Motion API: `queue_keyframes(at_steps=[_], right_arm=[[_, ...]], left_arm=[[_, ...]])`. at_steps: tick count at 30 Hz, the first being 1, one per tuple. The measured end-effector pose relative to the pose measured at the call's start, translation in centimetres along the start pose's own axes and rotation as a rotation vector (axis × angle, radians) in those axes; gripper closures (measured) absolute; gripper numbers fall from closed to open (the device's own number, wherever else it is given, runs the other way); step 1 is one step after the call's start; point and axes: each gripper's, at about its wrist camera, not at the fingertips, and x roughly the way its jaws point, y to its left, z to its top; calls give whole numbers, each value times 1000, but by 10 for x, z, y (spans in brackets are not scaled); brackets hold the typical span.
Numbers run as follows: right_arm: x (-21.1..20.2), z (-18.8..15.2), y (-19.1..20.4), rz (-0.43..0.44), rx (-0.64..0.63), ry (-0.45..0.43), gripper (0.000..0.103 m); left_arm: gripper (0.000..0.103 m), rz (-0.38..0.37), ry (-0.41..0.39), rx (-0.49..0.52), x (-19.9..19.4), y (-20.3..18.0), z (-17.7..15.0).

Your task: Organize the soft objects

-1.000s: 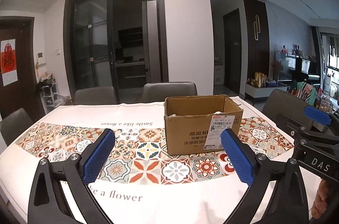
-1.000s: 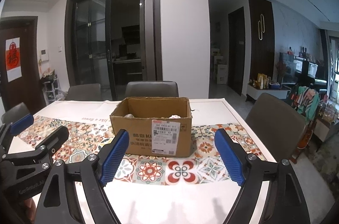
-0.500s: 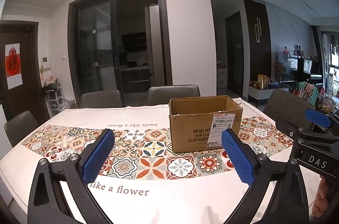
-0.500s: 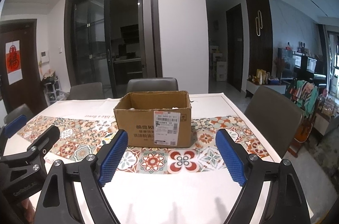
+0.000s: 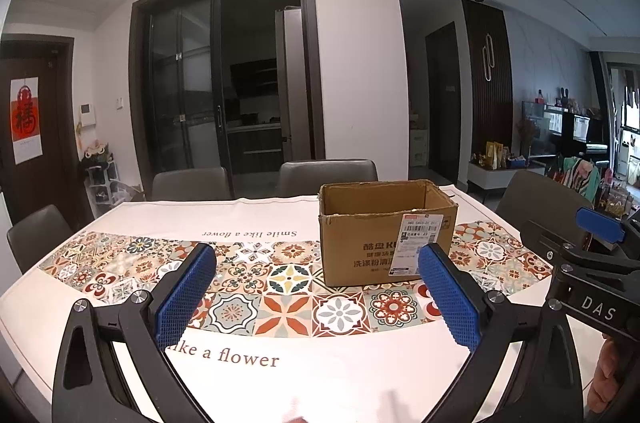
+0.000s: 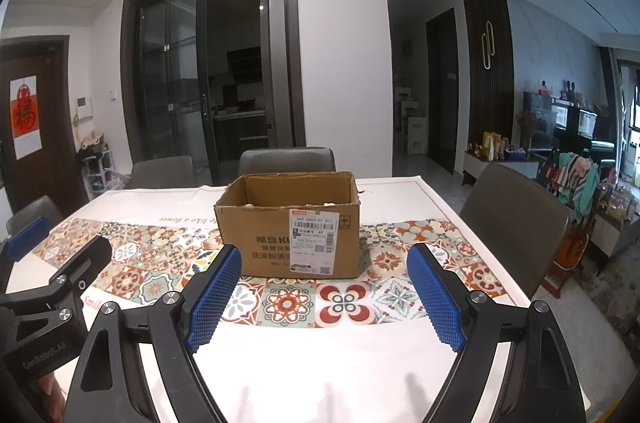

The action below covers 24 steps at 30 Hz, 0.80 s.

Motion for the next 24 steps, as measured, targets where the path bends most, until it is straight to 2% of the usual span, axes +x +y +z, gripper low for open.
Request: queue_keyframes(at_steps=[24], right_arm=[[3, -2, 0, -1, 4, 7, 17]], left_arm=[[0, 6, 5, -9, 3, -1, -1]])
